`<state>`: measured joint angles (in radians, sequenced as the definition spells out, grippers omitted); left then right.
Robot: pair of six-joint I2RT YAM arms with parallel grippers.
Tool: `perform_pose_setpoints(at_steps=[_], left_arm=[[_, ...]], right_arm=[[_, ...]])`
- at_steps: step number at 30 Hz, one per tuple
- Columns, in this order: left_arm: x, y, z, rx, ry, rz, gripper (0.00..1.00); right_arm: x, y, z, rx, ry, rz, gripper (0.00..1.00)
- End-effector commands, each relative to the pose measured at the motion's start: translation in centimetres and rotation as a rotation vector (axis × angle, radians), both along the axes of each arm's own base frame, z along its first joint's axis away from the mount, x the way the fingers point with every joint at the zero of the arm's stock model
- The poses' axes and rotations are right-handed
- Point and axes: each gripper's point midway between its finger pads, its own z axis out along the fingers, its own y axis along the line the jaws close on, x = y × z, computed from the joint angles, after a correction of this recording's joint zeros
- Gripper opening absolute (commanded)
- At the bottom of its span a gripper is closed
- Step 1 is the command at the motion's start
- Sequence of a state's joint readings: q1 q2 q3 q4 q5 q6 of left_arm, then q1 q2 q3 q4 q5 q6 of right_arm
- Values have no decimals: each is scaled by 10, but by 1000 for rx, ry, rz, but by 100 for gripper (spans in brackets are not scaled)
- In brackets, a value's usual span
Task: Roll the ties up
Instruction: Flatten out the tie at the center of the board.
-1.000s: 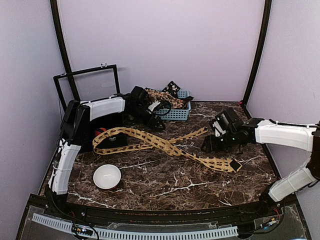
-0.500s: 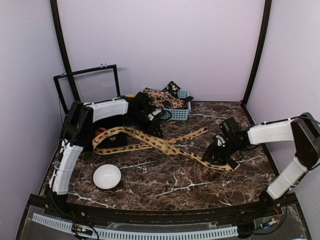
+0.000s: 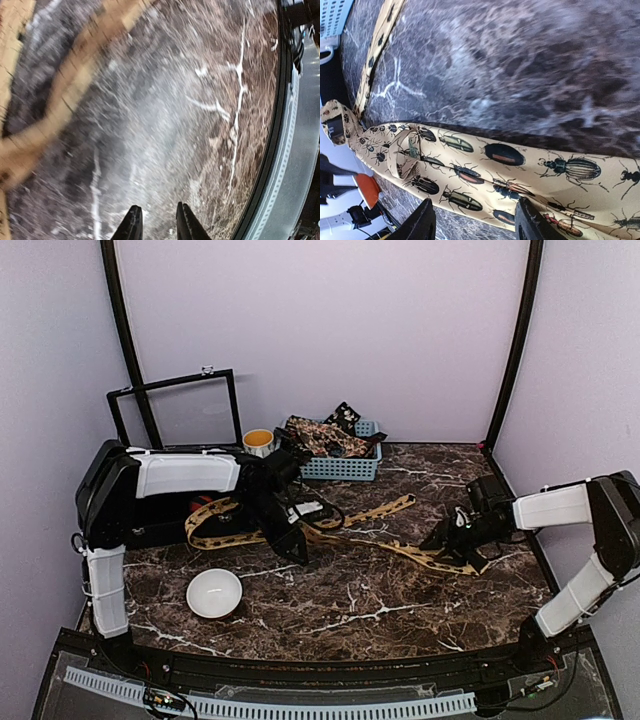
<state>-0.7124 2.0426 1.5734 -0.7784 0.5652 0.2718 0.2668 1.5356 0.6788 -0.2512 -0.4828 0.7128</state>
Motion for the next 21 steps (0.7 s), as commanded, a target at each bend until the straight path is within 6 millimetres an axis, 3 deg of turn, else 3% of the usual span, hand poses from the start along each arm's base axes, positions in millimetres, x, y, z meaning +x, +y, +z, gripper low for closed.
perform_pose_setpoints(at_steps=[1, 4, 7, 10, 12, 14, 16, 19, 21], left_arm=[[-23, 16, -5, 39, -44, -41, 25], [-37, 16, -15, 75, -38, -63, 25], [-25, -3, 12, -37, -113, -25, 38], [9, -22, 48, -131, -276, 30, 62], [34, -36, 67, -169, -351, 50, 70], [61, -45, 72, -158, -391, 107, 75], [91, -51, 64, -143, -379, 182, 90], [134, -48, 60, -143, -343, 300, 91], [148, -46, 54, -140, -327, 330, 86]], right_arm=[[-50, -63, -51, -234, 215, -125, 56], [-49, -80, -45, -245, 205, -187, 57], [-45, -92, -34, -288, 170, -198, 57], [-44, -93, -29, -294, 155, -173, 57], [-47, -93, -32, -300, 160, -157, 57], [-51, -94, -35, -307, 172, -147, 57], [-55, -96, -36, -315, 179, -145, 56], [-55, -100, -33, -328, 175, -161, 57], [-53, -104, -32, -333, 177, -181, 57]])
